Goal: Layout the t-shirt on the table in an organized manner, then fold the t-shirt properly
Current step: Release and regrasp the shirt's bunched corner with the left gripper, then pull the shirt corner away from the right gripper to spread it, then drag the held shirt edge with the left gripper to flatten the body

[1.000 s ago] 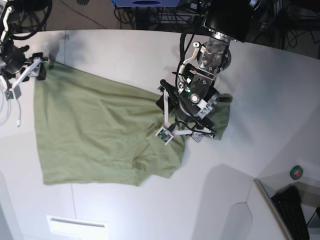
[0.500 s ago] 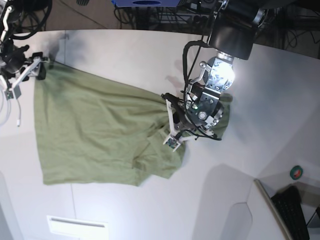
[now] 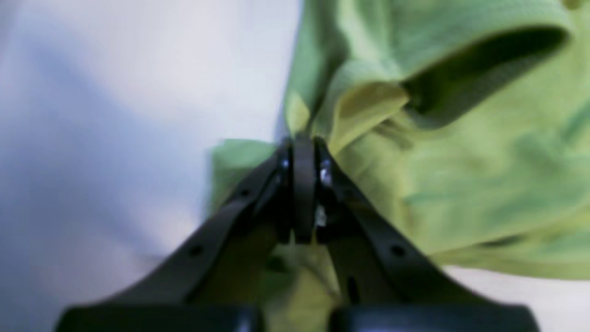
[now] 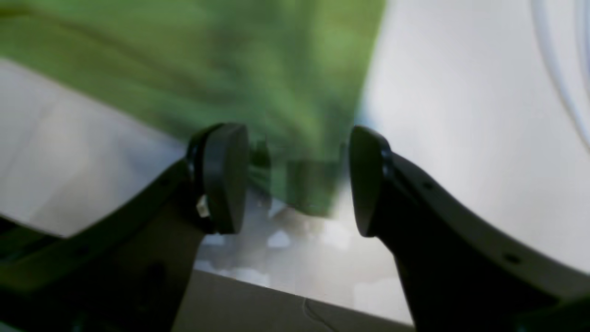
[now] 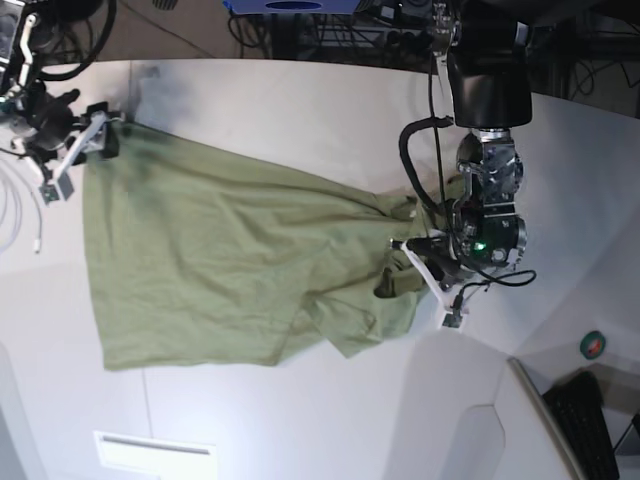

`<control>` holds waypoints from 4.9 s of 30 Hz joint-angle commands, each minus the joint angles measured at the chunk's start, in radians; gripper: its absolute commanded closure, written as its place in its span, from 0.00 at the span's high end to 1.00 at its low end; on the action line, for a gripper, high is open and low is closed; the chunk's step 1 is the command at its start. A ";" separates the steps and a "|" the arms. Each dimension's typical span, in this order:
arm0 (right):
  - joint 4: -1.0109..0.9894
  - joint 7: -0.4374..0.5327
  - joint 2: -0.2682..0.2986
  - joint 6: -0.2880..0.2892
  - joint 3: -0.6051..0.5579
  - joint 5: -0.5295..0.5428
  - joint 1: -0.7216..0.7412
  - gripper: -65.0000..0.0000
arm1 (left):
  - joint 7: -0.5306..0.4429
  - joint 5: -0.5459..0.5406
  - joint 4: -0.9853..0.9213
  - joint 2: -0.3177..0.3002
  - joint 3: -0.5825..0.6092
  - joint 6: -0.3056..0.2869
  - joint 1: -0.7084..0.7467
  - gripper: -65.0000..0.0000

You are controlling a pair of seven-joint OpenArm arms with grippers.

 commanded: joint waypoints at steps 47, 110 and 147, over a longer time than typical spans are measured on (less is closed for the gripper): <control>0.016 0.014 0.051 0.000 0.058 0.014 0.089 0.00 | -0.074 -0.778 0.108 -0.317 -0.231 -0.002 0.298 0.66; -0.248 0.016 -0.134 0.001 0.169 0.017 0.104 0.47 | -0.216 -0.844 -0.145 -0.206 -0.177 -0.184 0.393 0.05; 0.098 -0.066 -0.090 0.075 0.239 0.011 0.058 0.00 | 0.060 -0.846 0.266 -0.266 -0.211 -0.061 0.304 0.00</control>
